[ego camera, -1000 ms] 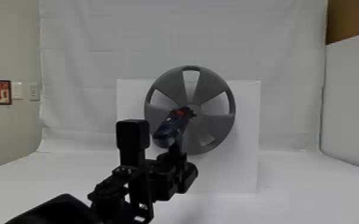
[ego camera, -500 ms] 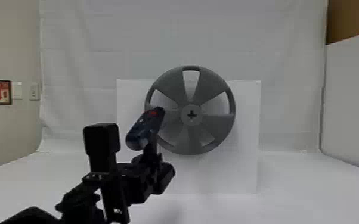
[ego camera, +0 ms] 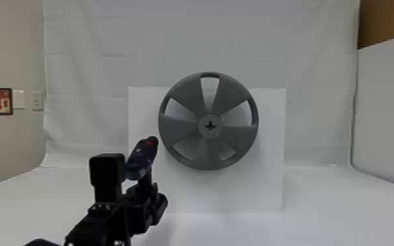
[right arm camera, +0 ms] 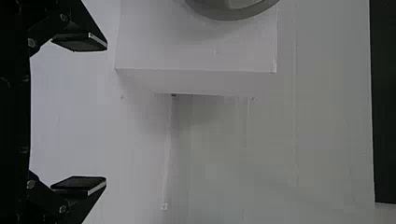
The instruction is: Grasp the drill and bring into the middle of wheel
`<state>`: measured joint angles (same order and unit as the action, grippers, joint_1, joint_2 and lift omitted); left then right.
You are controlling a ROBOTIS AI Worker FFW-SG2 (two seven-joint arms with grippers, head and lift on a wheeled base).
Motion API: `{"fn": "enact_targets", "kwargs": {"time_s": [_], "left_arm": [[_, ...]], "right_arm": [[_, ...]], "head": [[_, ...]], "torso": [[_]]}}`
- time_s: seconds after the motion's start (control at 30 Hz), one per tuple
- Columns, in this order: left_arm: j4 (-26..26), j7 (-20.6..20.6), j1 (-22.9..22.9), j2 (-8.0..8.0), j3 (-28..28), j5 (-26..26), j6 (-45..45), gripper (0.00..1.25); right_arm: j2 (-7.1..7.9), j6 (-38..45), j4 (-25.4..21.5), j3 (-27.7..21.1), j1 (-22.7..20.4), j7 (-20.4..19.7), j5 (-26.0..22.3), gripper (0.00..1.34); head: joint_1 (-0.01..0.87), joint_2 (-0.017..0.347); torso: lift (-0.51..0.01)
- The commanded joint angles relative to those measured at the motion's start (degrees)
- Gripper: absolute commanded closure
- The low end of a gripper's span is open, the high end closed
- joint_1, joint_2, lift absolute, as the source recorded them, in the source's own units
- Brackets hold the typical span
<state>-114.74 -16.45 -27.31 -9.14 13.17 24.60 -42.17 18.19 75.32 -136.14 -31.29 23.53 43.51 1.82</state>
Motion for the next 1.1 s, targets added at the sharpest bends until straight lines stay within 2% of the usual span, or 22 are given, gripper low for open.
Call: {"fn": "enact_targets", "kwargs": {"time_s": [0.0,0.37,1.07], "left_arm": [[3.4,-0.9,-0.5,0.0,0.5,-0.4,1.7,1.19],[8.6,-1.6,0.1,0.09,1.7,-2.2,7.0,1.19],[12.2,-1.2,0.5,0.09,3.3,-6.2,9.7,1.19]], "right_arm": [[-0.08,0.1,0.0,0.6,0.1,0.0,0.8,0.27],[-0.17,0.1,0.0,0.8,0.1,0.0,1.1,0.27],[-0.35,0.1,0.0,1.5,0.1,0.0,2.0,0.27]], "head": [[0.054,0.031],[0.054,0.031],[0.054,0.031]], "torso": [[-0.403],[-0.403],[-0.403]]}}
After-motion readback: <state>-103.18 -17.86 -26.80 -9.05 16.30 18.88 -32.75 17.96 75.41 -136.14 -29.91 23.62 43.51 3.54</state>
